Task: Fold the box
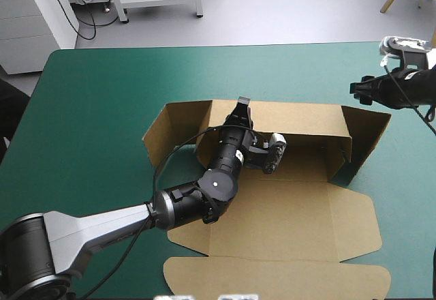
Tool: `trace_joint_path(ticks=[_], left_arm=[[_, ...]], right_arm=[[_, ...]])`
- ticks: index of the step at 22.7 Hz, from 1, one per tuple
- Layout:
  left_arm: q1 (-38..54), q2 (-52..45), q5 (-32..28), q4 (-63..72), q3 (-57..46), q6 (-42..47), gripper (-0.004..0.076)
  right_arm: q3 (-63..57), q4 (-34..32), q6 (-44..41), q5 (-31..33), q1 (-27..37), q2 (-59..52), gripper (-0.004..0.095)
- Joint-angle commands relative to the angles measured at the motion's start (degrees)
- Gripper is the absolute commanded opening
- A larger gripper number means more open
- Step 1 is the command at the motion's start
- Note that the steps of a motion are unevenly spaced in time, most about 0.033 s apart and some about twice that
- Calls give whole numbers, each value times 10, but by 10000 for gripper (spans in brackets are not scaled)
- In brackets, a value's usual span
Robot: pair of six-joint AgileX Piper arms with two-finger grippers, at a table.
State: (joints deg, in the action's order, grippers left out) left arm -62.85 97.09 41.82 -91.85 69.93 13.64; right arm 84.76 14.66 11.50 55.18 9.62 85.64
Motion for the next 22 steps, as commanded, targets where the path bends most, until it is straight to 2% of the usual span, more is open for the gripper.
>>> trace_joint_path(ticks=[1, 8, 12, 15, 17, 20, 22], left_arm=[[-3, -26, 24, -33, 15, 11, -10], [-3, -26, 67, -33, 15, 115, -10], [-3, -26, 79, -27, 15, 182, -10], [-3, -26, 77, -18, 15, 179, -10], [-3, -26, 70, -12, 15, 151, -10], [-3, -26, 46, 19, 15, 84, -10], [-3, -26, 40, 27, 8, 51, -10]], right_arm=[[22, -15, 0, -25, -1, 13, 661], [22, -22, 5, 2, -1, 28, 660], [21, -22, 17, 64, -1, 28, 640], [21, -10, 31, 104, -1, 27, 634], [21, 43, 68, 133, -1, 27, 625], [4, 129, 118, 136, -1, 17, 624], [-37, 150, 148, 129, -1, -2, 620]])
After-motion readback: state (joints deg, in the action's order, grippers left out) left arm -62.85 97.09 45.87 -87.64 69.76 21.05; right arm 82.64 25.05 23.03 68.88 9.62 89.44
